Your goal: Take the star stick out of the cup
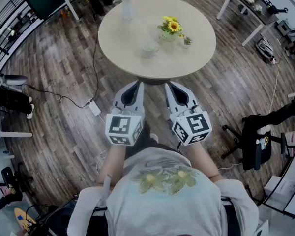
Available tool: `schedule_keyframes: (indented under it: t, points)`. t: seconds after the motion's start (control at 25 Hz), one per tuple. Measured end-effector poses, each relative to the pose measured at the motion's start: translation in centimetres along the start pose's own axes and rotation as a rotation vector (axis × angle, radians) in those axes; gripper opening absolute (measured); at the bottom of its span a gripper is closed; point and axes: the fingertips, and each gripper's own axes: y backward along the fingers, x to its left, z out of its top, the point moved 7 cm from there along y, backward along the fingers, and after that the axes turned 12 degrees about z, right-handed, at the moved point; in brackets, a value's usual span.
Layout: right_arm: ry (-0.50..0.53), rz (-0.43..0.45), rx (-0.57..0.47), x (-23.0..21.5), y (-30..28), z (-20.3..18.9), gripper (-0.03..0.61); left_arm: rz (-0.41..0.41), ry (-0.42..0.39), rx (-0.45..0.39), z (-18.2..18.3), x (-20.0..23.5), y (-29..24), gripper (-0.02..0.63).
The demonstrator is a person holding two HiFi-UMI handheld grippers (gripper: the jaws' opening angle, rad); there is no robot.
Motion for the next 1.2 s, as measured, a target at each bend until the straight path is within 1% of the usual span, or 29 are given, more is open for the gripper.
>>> schedule_keyframes:
  t: [0.24,0.4,0.64,0.68,0.72,0.8,0.92,1.2]
  points:
    - [-0.005,-0.010,-0.015,0.5,0.1,-0.1,0.017,-0.009,-0.007,-0.007,-0.1,0.2,0.5,0.002]
    - [-0.012,-0.029,-0.031,0.0,0.4,0.1,0.018,-0.008,-0.009,-0.011,0.1,0.1,0.4,0.002]
    - [-0.026,-0.033,-0.029,-0.7,0.3,0.4,0.023,-0.002,-0.003,-0.015,0.2,0.3,0.0,0.002]
    - [-0.031,-0.031,-0.025,-0.9,0.1,0.3,0.090,0.000,-0.003,-0.015,0.2,0.3,-0.2,0.002]
    - [-0.034,-0.031,-0.024,-1.1,-0.1,0.3,0.171,0.003,-0.003,-0.014,0.2,0.4,-0.4,0.002]
    - [-0.030,-0.047,-0.032,-1.5,-0.3,0.5,0.223,0.012,-0.007,-0.019,0.3,0.7,-0.7,0.002]
    - [-0.020,-0.078,-0.043,-2.3,-0.5,0.7,0.250,0.036,-0.022,-0.036,0.5,1.1,-1.1,0.002]
    - [-0.049,-0.090,-0.026,-4.6,-1.8,0.8,0.253,0.061,-0.023,-0.043,0.8,1.8,-3.0,0.002]
